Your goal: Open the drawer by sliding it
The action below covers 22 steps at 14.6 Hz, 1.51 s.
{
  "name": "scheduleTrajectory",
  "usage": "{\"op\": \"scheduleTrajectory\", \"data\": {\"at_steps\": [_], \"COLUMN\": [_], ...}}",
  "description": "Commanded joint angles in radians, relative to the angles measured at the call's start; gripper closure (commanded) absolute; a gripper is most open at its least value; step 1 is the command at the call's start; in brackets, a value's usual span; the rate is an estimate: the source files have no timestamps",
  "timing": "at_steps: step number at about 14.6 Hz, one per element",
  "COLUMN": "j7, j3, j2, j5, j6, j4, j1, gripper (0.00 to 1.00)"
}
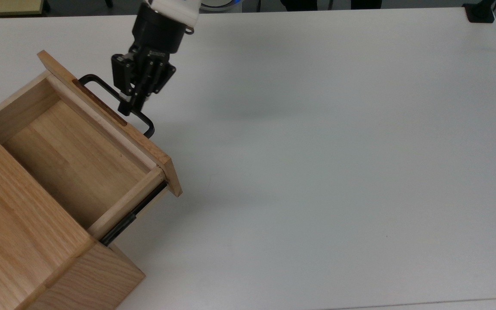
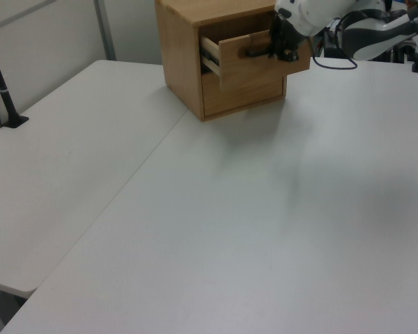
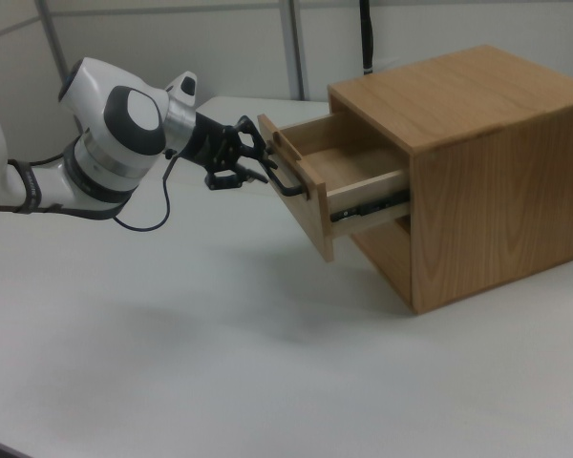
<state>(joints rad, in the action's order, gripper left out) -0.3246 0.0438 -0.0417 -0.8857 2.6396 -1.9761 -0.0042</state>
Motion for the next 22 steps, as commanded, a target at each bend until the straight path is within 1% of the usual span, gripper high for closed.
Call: {"op": "scheduleTrajectory", "data": {"at_steps": [1, 2, 3, 5, 6, 8, 10, 12, 13, 16, 18, 19, 22], "j7": [0.103, 0.157, 0.195, 0.245, 0.252, 0.254, 0.254, 0.254, 0.254, 0.283, 0.332, 0.364, 0.381], "j3": [-0.001, -0.001, -0.001, -0.005, -0.007, -0.016, -0.019, -0.021, -0.019, -0.01, -0.001, -0.002, 0.004], "j2": [0.02, 0.025, 0.026, 0.029, 0.029, 0.029, 0.028, 0.029, 0.029, 0.033, 0.052, 0.068, 0.079], "j5": [0.007, 0.008, 0.016, 0.078, 0.133, 0.267, 0.364, 0.488, 0.56, 0.741, 0.839, 0.87, 0.878], "j6": [-0.016, -0.026, -0.065, -0.157, -0.199, -0.307, -0.442, -0.563, -0.639, -0.855, -0.958, -0.996, -1.073], "j4": [-0.023, -0.015, -0.009, 0.009, 0.014, 0.058, 0.118, 0.182, 0.224, 0.334, 0.358, 0.358, 0.358], "j1": [0.024, 0.056, 0.069, 0.117, 0.136, 0.171, 0.205, 0.222, 0.224, 0.208, 0.179, 0.155, 0.135], "gripper": [0.0, 0.0, 0.0, 0.0, 0.0, 0.0, 0.0, 0.0, 0.0, 0.0, 0.0, 0.0, 0.0]}}
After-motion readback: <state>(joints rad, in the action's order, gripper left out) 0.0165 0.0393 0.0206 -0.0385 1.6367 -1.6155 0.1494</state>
